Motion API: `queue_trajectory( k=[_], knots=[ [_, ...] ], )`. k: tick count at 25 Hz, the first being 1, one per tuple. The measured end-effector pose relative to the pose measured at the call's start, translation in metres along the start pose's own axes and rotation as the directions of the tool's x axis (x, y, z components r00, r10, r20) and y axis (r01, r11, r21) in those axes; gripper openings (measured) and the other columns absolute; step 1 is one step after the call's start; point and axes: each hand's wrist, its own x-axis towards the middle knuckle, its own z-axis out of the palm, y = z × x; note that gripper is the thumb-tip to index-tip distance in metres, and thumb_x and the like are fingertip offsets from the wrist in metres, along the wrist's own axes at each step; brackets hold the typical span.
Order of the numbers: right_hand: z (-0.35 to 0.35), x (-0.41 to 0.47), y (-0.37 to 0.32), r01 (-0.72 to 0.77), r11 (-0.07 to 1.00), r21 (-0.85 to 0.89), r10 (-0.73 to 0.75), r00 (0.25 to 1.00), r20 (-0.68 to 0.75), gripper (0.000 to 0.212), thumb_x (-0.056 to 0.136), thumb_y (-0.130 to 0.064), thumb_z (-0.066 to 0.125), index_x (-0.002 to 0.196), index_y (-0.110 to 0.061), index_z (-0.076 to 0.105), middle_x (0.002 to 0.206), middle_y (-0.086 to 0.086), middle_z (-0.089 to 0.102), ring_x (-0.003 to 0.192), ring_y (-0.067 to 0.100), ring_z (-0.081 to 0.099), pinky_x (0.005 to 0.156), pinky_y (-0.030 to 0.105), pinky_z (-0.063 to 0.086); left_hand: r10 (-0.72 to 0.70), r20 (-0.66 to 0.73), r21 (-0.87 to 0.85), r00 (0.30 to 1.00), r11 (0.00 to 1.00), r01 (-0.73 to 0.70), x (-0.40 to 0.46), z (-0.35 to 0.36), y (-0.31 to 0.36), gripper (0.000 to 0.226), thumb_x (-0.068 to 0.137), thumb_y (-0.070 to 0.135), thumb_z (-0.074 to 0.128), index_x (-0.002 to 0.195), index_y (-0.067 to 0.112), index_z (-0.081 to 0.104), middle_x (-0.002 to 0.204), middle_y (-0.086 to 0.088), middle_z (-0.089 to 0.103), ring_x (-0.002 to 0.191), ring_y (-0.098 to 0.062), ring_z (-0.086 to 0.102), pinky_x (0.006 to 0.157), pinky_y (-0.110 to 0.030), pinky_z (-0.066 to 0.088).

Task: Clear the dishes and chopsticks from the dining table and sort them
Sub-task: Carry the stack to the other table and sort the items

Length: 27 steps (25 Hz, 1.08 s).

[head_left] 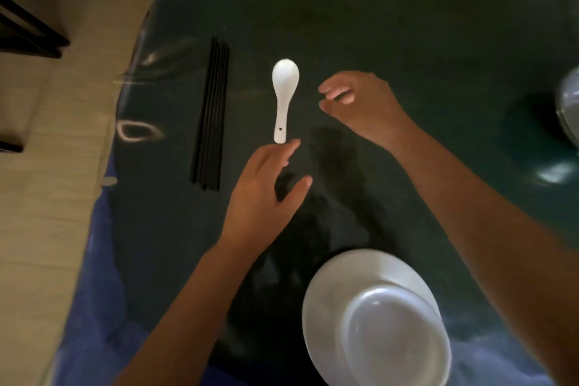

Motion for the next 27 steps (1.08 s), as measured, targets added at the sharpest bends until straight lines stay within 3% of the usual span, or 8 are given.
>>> queue_trajectory(
  k=[4, 6, 9, 13, 17, 21, 24, 27],
  knots=[
    [-0.019, -0.148, 0.022, 0.056, 0.998, 0.015, -0.055, 0.997, -0.059, 0.030, 0.077, -0.018, 0.070, 0.106, -0.025, 0.065, 0.102, -0.003, 0.061, 0.087, 0.013, 0.061, 0.075, 0.022, 0.050, 0.217, 0.303, 0.065, 0.928, 0.967, -0.248, -0.092, -0.009, 0.015, 0.078, 0.073, 0.055, 0.060, 0.141, 0.033, 0.029, 0.140, 0.009, 0.038, 0.131, -0.002, 0.031, 0.107, -0.011, 0.025],
    [-0.018, -0.212, 0.036, -0.010, 1.000, -0.023, 0.010, 1.000, 0.007, 0.037, 0.079, -0.021, 0.070, 0.113, -0.028, 0.062, 0.111, -0.003, 0.060, 0.098, 0.016, 0.060, 0.084, 0.030, 0.050, 0.244, 0.420, 0.125, 0.874, 0.938, -0.322, -0.129, -0.002, 0.018, 0.090, 0.067, 0.062, 0.061, 0.144, 0.037, 0.020, 0.147, 0.007, 0.031, 0.135, -0.004, 0.028, 0.106, -0.016, 0.029],
    [-0.008, -0.276, 0.048, -0.083, 0.987, -0.135, 0.098, 0.989, 0.107, 0.050, 0.084, -0.031, 0.063, 0.129, -0.040, 0.045, 0.127, -0.010, 0.052, 0.115, 0.013, 0.051, 0.092, 0.022, 0.038, 0.256, 0.481, 0.214, 0.839, 0.893, -0.395, -0.163, 0.011, 0.021, 0.088, 0.066, 0.061, 0.059, 0.143, 0.035, 0.024, 0.146, 0.000, 0.037, 0.121, -0.011, 0.047, 0.088, -0.020, 0.047],
    [0.002, -0.298, 0.057, -0.070, 0.991, -0.113, 0.082, 0.991, 0.105, 0.065, 0.089, -0.023, 0.056, 0.131, -0.055, 0.018, 0.134, -0.012, 0.046, 0.113, 0.009, 0.051, 0.089, 0.022, 0.043, 0.253, 0.434, 0.266, 0.865, 0.881, -0.391, -0.171, 0.022, 0.019, 0.076, 0.069, 0.040, 0.074, 0.136, 0.028, 0.040, 0.140, -0.008, 0.047, 0.101, -0.022, 0.064, 0.076, -0.029, 0.056],
    [0.006, -0.298, 0.062, -0.092, 0.995, 0.044, 0.092, 0.996, -0.011, 0.062, 0.084, -0.010, 0.062, 0.130, -0.044, 0.038, 0.122, -0.023, 0.047, 0.102, -0.004, 0.048, 0.087, 0.025, 0.052, 0.278, 0.374, 0.280, 0.885, 0.876, -0.393, -0.171, 0.032, 0.022, 0.071, 0.066, 0.022, 0.082, 0.127, 0.019, 0.046, 0.131, -0.011, 0.056, 0.104, -0.027, 0.064, 0.076, -0.033, 0.056],
    [0.000, -0.286, 0.065, -0.112, 0.989, 0.093, 0.120, 0.989, -0.089, 0.055, 0.079, -0.006, 0.066, 0.125, -0.034, 0.055, 0.112, -0.023, 0.054, 0.099, -0.007, 0.047, 0.081, 0.004, 0.044, 0.259, 0.292, 0.241, 0.921, 0.912, -0.333, -0.163, 0.036, 0.026, 0.062, 0.070, 0.027, 0.068, 0.127, 0.023, 0.044, 0.135, 0.001, 0.041, 0.113, -0.013, 0.051, 0.076, -0.029, 0.054],
    [-0.017, -0.253, 0.064, -0.082, 0.990, 0.112, 0.096, 0.987, -0.129, 0.053, 0.078, -0.003, 0.067, 0.122, -0.030, 0.059, 0.108, -0.022, 0.057, 0.096, -0.005, 0.052, 0.075, -0.007, 0.037, 0.272, 0.252, 0.204, 0.929, 0.923, -0.325, -0.130, 0.033, 0.030, 0.060, 0.070, 0.024, 0.068, 0.127, 0.019, 0.049, 0.134, -0.008, 0.051, 0.116, -0.011, 0.042, 0.085, -0.035, 0.050],
    [-0.039, -0.192, 0.060, -0.054, 0.992, 0.116, 0.073, 0.984, -0.165, 0.049, 0.080, -0.008, 0.064, 0.124, -0.030, 0.058, 0.111, -0.013, 0.062, 0.089, -0.002, 0.056, 0.073, -0.010, 0.034, 0.314, 0.191, 0.233, 0.930, 0.906, -0.353, -0.067, 0.029, 0.036, 0.057, 0.070, 0.017, 0.075, 0.123, 0.009, 0.057, 0.130, -0.016, 0.055, 0.119, -0.020, 0.048, 0.095, -0.038, 0.041]
  ],
)
